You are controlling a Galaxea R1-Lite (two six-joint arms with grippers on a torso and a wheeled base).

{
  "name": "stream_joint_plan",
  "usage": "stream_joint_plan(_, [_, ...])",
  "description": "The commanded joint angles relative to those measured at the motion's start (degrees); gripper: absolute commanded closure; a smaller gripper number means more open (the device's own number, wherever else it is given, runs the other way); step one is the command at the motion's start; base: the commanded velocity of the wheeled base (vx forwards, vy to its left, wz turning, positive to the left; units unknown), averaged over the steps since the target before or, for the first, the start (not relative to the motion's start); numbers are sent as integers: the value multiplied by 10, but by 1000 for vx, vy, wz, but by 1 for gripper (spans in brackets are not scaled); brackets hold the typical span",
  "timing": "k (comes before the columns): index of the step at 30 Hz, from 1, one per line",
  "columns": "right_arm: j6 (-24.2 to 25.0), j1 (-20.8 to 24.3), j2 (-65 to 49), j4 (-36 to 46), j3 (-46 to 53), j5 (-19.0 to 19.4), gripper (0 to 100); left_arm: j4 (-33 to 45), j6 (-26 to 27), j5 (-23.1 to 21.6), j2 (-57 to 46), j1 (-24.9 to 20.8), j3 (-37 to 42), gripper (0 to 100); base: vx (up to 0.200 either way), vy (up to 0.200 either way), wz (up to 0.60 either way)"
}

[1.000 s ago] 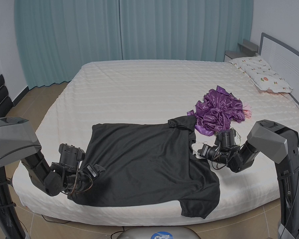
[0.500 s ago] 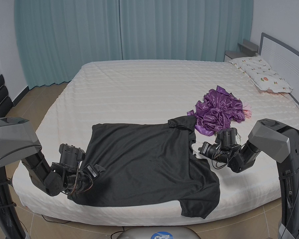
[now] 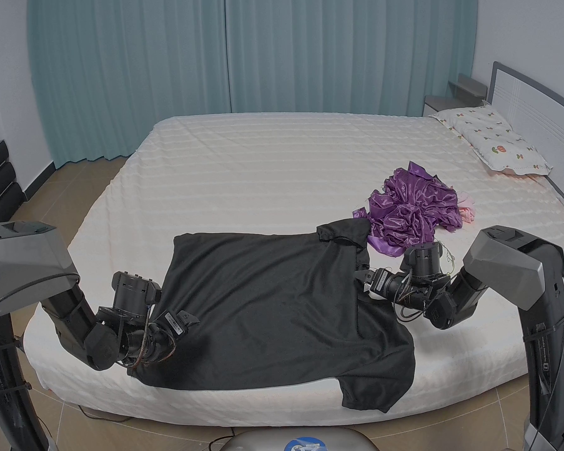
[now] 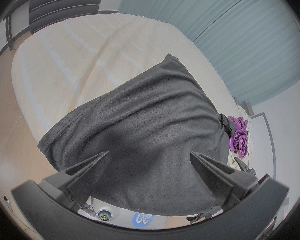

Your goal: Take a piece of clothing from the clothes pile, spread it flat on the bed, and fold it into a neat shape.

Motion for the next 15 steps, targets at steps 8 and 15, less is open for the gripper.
stream_joint_plan(8, [28, -1, 1, 0, -1, -1, 100, 0, 0, 0, 1, 0, 0, 0, 0, 0, 0])
stream_joint_plan(15, [37, -2, -7, -3, 6, -3, 100, 0, 0, 0, 0, 0, 0, 0, 0, 0, 0])
